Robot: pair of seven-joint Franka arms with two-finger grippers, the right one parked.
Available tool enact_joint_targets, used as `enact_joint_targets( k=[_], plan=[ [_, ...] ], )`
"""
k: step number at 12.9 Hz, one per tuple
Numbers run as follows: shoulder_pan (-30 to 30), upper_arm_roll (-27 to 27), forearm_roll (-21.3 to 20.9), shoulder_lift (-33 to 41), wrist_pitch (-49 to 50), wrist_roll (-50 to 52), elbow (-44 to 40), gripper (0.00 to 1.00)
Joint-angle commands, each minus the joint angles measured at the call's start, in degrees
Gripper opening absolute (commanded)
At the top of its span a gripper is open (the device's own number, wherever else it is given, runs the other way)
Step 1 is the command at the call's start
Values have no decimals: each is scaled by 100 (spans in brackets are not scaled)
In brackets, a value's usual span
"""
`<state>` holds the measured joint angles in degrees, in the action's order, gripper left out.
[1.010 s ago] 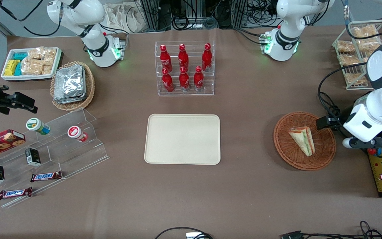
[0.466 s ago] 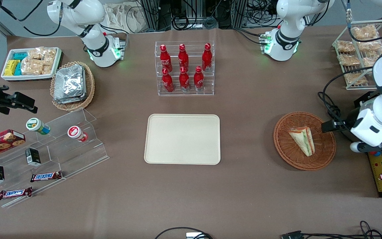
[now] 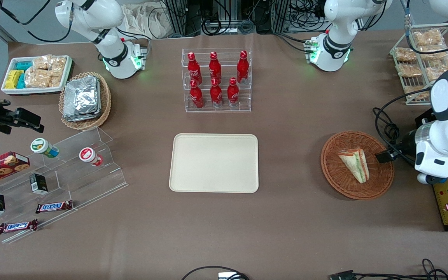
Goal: Place sandwich from basket to tray
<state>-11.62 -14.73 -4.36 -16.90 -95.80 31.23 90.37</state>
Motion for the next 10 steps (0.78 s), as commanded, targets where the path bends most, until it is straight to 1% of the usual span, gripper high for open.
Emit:
enact_joint_targets(
  k=[1,5,10],
  plan=[
    [-8,172,-30,151,-586,164,524,100],
    [-25,216,-21,362,-1790,182,1560,100],
    [-25,225,-29,398,-2784,182,2501,100]
  ],
)
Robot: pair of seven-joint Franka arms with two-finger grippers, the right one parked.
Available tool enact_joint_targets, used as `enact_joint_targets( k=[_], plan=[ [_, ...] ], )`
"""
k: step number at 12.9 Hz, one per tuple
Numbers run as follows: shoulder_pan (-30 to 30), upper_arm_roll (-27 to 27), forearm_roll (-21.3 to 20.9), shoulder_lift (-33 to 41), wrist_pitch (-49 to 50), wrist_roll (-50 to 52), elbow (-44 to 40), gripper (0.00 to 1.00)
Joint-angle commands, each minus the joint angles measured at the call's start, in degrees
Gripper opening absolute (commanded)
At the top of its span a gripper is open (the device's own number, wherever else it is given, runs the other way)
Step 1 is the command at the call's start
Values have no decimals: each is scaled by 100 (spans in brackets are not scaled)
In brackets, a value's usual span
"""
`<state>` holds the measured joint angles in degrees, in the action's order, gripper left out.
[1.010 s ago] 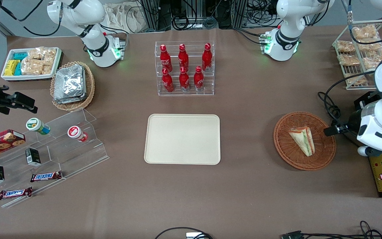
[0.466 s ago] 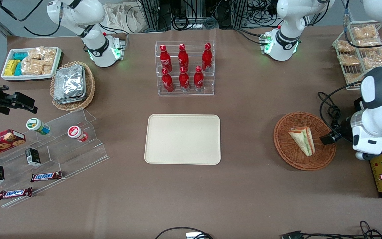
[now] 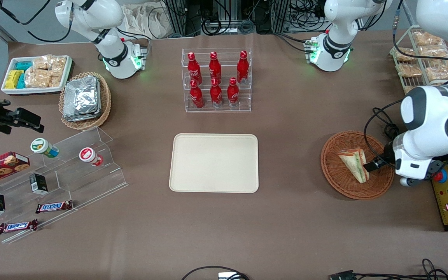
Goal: Place sandwich from basket to tray
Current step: 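Lower the open left gripper around the wrapped sandwich in the basket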
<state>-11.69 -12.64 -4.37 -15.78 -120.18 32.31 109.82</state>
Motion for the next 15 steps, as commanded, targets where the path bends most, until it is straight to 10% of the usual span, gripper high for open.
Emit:
enact_joint_targets(
  k=[1,15],
  plan=[
    [-18,16,-29,312,-461,74,689,100],
    [-9,148,-2,93,-1552,65,1613,100]
  ],
)
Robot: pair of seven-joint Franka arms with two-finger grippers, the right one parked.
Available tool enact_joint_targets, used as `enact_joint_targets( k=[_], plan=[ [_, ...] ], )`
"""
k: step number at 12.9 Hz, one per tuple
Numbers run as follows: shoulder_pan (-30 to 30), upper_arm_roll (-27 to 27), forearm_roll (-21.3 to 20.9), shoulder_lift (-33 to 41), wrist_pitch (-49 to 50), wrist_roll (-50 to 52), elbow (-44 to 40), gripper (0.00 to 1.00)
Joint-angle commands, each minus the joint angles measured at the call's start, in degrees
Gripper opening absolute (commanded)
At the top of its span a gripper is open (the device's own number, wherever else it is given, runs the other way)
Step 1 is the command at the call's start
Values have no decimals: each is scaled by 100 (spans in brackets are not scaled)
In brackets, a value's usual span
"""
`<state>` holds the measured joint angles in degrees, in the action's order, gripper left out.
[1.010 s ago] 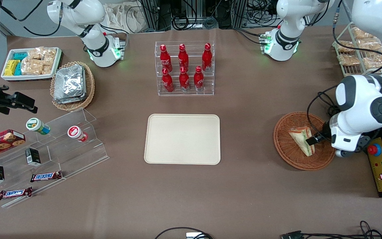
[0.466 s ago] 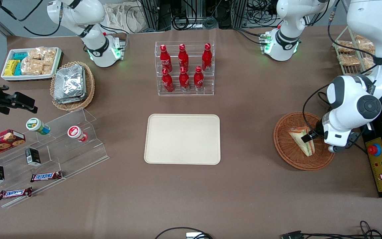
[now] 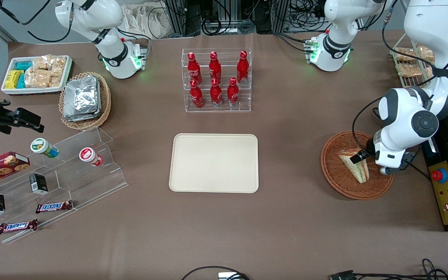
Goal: Place sandwich from basket to tray
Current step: 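Lower the open left gripper around the wrapped sandwich in the basket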
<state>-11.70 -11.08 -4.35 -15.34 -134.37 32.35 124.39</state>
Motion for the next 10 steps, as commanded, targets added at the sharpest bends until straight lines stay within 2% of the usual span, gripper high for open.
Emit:
enact_joint_targets(
  k=[1,5,6,7,10],
  plan=[
    [27,-8,-31,14,-81,34,147,100],
    [10,-8,-40,-118,-54,-19,42,100],
    [19,1,-49,-162,-54,-36,-11,95],
    [10,1,-110,-223,-54,-28,-46,80],
    [53,-17,-110,-241,25,602,-257,60]
  ],
)
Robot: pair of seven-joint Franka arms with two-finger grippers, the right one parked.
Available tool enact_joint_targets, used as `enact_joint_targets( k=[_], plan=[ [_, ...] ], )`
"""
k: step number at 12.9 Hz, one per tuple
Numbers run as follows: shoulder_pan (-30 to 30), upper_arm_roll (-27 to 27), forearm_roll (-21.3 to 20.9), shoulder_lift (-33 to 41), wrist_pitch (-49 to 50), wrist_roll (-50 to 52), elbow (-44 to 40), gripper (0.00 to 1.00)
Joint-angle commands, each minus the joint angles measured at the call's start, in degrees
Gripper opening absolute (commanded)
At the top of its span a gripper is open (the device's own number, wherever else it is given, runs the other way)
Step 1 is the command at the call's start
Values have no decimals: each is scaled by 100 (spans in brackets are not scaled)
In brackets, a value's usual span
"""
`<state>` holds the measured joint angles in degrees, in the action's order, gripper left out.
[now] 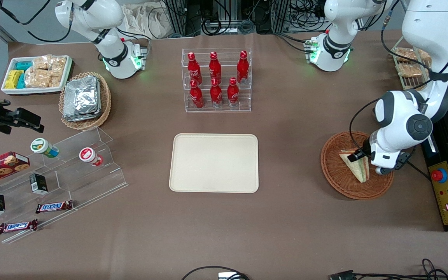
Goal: Place sandwich from basket to tray
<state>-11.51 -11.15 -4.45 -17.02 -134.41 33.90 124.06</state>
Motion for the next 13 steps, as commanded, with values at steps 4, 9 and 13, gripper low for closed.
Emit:
enact_joint_targets(
  k=[4,9,13],
  plan=[
    [228,-46,-109,-240,1729,556,-1293,16],
    [526,-115,-100,-179,2874,460,-2077,0],
    [1386,-142,-469,-222,4403,47,-3306,0]
  ],
)
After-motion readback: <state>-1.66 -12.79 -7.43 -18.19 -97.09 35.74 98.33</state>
